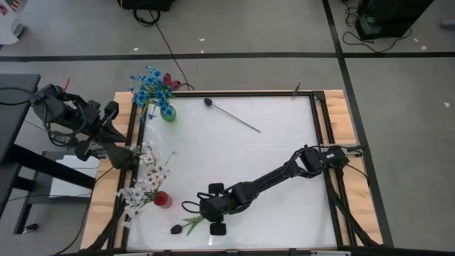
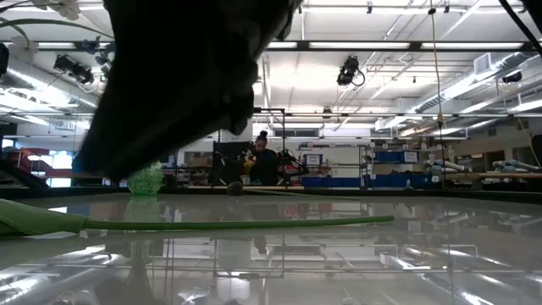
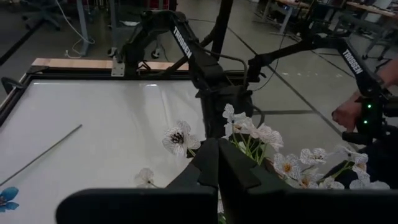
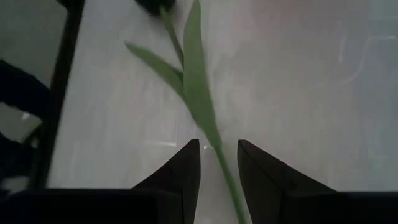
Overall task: Sort flowers into vase by color
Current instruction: Put the bottom black tulip into the red vase
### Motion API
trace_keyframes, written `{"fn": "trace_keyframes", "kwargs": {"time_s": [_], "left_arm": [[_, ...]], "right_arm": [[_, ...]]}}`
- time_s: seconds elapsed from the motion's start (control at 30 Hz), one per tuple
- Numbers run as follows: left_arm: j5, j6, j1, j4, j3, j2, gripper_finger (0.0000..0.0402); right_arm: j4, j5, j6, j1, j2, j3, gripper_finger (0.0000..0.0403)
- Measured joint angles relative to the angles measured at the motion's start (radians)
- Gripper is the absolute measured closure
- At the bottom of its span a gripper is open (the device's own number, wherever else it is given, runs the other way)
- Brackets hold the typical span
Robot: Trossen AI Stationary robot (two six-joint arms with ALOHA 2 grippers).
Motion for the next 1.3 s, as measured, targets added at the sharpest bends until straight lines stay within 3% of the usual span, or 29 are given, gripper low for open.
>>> {"fn": "trace_keyframes", "kwargs": {"time_s": [0.37, 0.5, 0.6, 0.83, 1.0, 1.3], "left_arm": [[-0.066, -0.001, 0.000, -0.001, 0.000, 0.000, 0.0397], [-0.068, -0.001, 0.000, -0.001, 0.000, 0.000, 0.0397], [-0.068, -0.004, 0.000, 0.000, 0.000, 0.000, 0.0397], [-0.068, -0.053, 0.000, 0.017, 0.000, 0.000, 0.0397], [-0.068, -0.056, 0.000, 0.061, 0.000, -0.001, 0.0397], [-0.152, -0.020, 0.000, 0.142, 0.000, -0.001, 0.0397]], "right_arm": [[0.071, -0.033, -0.029, -0.007, 0.000, -0.113, 0.0292], [0.073, -0.015, -0.022, -0.007, -0.002, -0.127, 0.0338], [0.070, -0.017, 0.032, -0.007, -0.003, -0.130, 0.0390], [0.074, 0.026, 0.341, -0.005, -0.017, -0.133, 0.0397], [-0.018, 0.164, 0.530, 0.029, -0.086, -0.136, 0.0400], [-0.405, 0.517, 0.939, 0.127, -0.264, -0.134, 0.0401]]}}
